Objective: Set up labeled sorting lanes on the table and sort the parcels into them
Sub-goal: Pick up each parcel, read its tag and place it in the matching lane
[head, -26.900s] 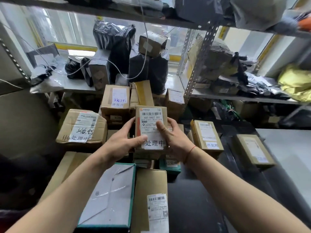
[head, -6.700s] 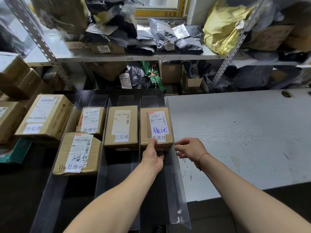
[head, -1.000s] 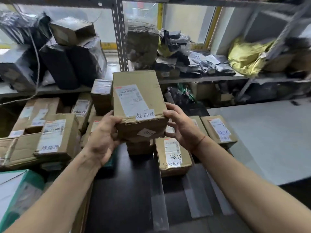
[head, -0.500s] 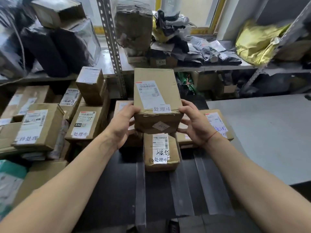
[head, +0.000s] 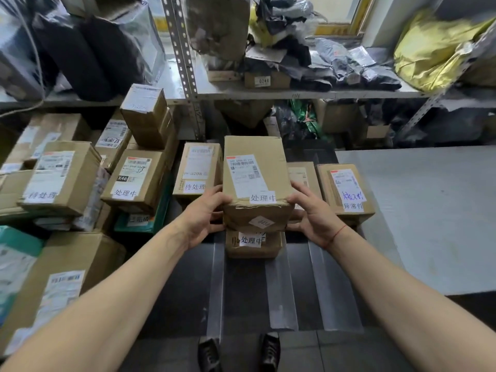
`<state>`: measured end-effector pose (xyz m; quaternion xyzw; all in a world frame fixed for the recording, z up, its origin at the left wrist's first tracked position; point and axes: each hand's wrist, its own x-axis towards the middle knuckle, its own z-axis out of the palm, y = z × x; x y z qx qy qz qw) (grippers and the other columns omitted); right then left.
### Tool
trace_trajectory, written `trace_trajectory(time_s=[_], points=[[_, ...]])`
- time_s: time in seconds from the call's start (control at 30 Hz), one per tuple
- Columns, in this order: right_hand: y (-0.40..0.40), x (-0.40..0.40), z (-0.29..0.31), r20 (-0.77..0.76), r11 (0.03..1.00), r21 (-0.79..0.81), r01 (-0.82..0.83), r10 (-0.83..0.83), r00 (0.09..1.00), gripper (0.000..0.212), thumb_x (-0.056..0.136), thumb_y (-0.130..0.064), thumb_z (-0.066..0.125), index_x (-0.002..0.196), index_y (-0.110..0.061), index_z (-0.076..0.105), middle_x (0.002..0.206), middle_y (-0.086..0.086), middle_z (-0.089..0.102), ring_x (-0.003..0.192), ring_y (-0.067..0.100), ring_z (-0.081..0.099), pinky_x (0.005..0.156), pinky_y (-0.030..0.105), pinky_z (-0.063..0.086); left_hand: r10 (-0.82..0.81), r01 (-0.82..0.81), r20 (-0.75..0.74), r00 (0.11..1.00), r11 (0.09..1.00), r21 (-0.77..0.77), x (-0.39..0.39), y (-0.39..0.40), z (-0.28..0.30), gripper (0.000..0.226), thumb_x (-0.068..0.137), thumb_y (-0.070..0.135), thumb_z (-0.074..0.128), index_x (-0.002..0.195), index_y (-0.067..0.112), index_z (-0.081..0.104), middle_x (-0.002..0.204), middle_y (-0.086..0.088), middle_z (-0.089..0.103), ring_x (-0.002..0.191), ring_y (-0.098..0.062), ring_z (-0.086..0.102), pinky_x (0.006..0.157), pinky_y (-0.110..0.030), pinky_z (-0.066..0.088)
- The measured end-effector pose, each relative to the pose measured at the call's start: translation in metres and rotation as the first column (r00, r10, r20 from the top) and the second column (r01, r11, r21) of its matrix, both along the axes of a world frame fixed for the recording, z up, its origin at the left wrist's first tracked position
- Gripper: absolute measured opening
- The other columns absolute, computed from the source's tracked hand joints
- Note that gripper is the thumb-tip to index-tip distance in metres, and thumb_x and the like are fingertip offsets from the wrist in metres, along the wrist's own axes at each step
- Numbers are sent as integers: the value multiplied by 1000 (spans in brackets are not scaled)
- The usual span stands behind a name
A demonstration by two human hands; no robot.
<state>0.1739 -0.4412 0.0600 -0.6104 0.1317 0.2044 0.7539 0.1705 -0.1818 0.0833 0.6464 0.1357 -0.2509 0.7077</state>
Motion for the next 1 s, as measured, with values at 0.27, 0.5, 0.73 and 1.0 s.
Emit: trace_trajectory(time_s=[0.27, 0.5, 0.73, 1.0], points=[[-2, -22, -15, 6, 1000, 6, 15, -16, 1000, 55, 100, -12, 60, 149, -36, 53, 139, 1, 69, 132, 33, 61, 104, 59, 49, -64, 63, -51, 997, 998, -16, -8, 14, -23, 63, 90, 24, 75, 148, 31, 51, 130, 1, 75, 128, -27, 63, 99, -45, 56], [3, -32, -16, 8, 1000, -9, 12, -12, 1000, 57, 101, -11, 60, 153, -33, 48, 140, -1, 69, 132, 29, 63, 113, 62, 45, -75, 75, -55, 996, 997, -15, -9, 19, -32, 67, 89, 21, 75, 151, 28, 49, 128, 1, 75, 125, -26, 66, 102, -50, 57], [8, -33, -14, -3, 999, -30, 30, -30, 1000, 70, 87, -24, 68, 153, -28, 46, 134, 2, 72, 128, 28, 65, 98, 50, 54, -95, 97, -58, 994, 995, 38, -13, 17, -34, 53, 98, 18, 65, 148, 27, 50, 126, 2, 76, 119, -25, 70, 98, -47, 59], [15, -35, -16, -18, 999, -35, 28, -29, 999, 68, 87, -22, 67, 151, -26, 46, 133, 5, 73, 128, 27, 66, 106, 48, 52, -88, 90, -38, 995, 994, 57, -12, 20, -32, 47, 99, 17, 60, 144, 27, 56, 123, 4, 77, 118, -24, 70, 92, -43, 61]])
